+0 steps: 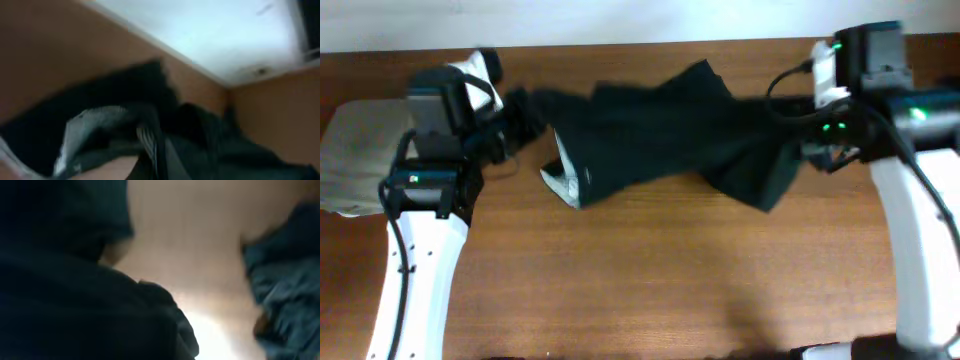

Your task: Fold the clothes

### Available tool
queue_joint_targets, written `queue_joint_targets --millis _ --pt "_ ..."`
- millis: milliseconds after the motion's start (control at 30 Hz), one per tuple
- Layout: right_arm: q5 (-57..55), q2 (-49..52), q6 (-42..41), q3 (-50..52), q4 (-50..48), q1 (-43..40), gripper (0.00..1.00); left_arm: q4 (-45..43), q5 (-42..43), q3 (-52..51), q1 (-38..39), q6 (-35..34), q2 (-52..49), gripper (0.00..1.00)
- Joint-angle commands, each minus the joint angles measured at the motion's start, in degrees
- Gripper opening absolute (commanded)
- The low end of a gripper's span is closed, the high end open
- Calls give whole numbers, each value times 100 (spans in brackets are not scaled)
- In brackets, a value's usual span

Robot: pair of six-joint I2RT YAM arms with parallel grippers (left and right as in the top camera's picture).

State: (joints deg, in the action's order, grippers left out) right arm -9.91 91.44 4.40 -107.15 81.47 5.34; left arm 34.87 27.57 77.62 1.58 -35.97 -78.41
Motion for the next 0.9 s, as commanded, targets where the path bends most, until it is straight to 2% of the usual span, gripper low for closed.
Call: queue_joint_targets --millis 0,33,100,200,300,333,433,600,667,700,767,867 --pt "-317 492 -223 605 420 -96 4 1276 -509 42 -122 870 15 0" --pt "-358 660 -358 1080 404 -98 4 2006 -487 42 -96 890 15 0" --pt "-1054 708 -944 1646 332 -155 4 2616 -483 42 96 970 15 0" --pt "-1283 662 -1095 1703 317 -323 4 2962 -485 42 551 1246 24 0" --pt "-1283 369 -1255 1410 247 -323 4 2516 -483 118 551 1956 339 0" --pt "-1283 -17 -1397 1008 227 -323 4 2184 -514 295 551 2404 769 0" --pt "-1259 -1069 -1547 125 205 -321 4 1871 -1394 409 551 2430 1821 0" --pt "-1285 -2522 -1429 -70 -92 -321 4 1729 -1563 409 551 2430 2758 0" --pt "-1285 -2782 -1038 -70 -892 -321 4 1338 -2721 407 551 2426 2918 0" --pt "-1283 -2734 -894 -70 -1143 -321 4 1150 -3110 407 551 2424 2833 0" --pt "-1019 -2076 -426 -70 -1504 -321 4 708 -3193 407 551 2428 2240 0" --pt "-962 -184 -402 -70 -2566 -317 4 -446 -4030 407 549 2428 605 0"
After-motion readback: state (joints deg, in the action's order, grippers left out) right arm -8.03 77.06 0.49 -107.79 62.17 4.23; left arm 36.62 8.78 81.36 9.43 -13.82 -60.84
